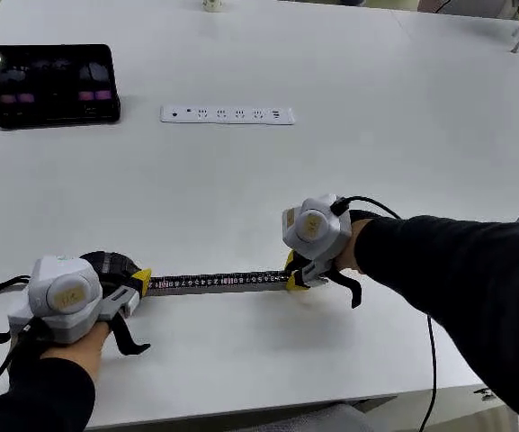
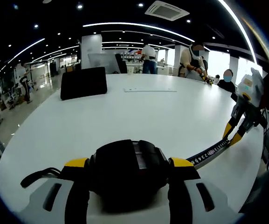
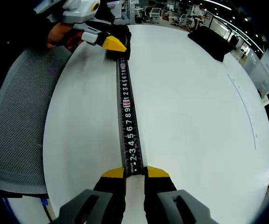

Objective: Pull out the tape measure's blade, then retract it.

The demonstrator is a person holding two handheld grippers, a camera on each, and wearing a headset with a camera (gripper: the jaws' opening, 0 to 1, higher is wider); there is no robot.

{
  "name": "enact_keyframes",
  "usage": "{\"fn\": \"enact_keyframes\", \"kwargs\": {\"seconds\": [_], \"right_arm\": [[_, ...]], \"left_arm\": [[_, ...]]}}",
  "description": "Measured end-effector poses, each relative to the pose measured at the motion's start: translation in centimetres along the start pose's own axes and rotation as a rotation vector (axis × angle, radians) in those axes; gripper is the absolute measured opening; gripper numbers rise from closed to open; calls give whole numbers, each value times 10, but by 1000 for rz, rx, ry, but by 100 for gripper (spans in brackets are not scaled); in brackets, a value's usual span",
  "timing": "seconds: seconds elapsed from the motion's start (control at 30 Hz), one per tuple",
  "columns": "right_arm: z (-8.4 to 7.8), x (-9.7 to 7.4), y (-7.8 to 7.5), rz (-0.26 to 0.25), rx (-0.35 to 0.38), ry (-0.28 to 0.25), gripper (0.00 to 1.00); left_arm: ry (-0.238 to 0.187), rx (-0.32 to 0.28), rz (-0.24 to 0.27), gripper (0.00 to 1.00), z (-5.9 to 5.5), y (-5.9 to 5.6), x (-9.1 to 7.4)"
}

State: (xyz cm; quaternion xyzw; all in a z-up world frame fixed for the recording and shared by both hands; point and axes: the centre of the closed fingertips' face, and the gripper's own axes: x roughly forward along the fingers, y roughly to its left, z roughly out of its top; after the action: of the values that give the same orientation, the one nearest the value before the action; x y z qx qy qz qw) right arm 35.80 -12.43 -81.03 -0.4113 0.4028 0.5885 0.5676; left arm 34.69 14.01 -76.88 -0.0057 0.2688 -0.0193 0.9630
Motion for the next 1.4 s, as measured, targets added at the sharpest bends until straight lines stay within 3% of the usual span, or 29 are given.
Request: {"fn": "enact_keyframes", "kwargs": {"seconds": [0.1, 0.37, 0.7, 0.97, 1.4], "right_arm": [[0, 0, 0, -3, 5, 1, 11], [0, 0, 0, -8, 26, -11, 11], [0, 1, -1, 1, 36, -19, 10], [1, 1, -2, -3, 79, -28, 11], [3, 1, -3, 5, 66, -15, 11]], "left_arm": [[28, 34, 0, 62, 1, -2, -2], [34, -17, -14, 62, 1, -1, -3], [78, 0, -24, 60, -1, -2, -3], [85, 0, -26, 60, -1, -2, -1], [104, 4, -35, 60, -3, -1, 0]]}}
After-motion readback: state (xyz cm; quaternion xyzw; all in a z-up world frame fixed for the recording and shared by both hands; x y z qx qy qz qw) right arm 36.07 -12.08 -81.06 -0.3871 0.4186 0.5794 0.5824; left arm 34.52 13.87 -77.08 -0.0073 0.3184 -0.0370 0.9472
